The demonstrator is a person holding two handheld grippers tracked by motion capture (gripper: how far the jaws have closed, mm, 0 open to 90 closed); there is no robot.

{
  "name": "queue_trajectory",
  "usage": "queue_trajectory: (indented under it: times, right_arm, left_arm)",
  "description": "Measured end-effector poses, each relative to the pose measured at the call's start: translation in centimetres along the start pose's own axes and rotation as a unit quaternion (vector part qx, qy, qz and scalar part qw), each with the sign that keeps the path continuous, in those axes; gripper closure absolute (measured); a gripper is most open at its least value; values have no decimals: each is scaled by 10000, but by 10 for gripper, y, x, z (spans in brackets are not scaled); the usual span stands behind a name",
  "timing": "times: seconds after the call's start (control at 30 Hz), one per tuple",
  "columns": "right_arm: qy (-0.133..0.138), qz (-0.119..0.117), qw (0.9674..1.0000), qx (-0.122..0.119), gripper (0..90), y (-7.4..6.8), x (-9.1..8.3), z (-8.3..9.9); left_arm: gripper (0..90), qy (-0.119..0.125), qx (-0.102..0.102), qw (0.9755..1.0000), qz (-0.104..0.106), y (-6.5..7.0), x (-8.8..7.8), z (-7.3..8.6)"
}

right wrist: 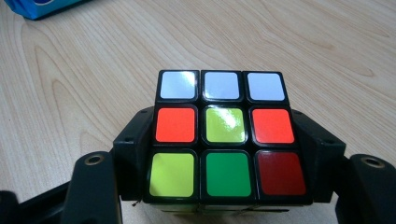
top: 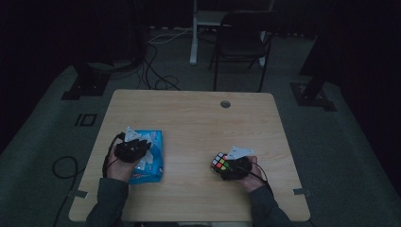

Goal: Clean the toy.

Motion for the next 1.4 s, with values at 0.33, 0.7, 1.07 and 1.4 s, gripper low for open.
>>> queue_trajectory:
  times: [0.33, 0.7, 1.07, 1.4]
  right_arm:
    - [-7, 1, 10000, -2, 337, 0, 2, 1]
    - [-35, -3, 10000, -1, 337, -1, 4, 4]
    - [-26, 16, 10000, -8, 337, -1, 3, 4]
    - [-16, -14, 10000, -23, 337, -2, 4, 3]
  left_arm:
    - [900, -119, 125, 9994, 310, 13, 10, -15]
    - [889, 408, 418, 9952, 783, 40, 15, -57]
    - [618, 490, -20, 9985, 225, 3, -24, -13]
    - [498, -115, -29, 9996, 269, 3, 0, 19]
Point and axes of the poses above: each handheld gripper's, and its own axes: x roughly forward along the jaws, z roughly out of its underside, y roughly to its right, the point moved 8 cm from there along x, roughly forward along the jaws, and after that the axes turned 10 degrees about z, right-handed, at the moved point
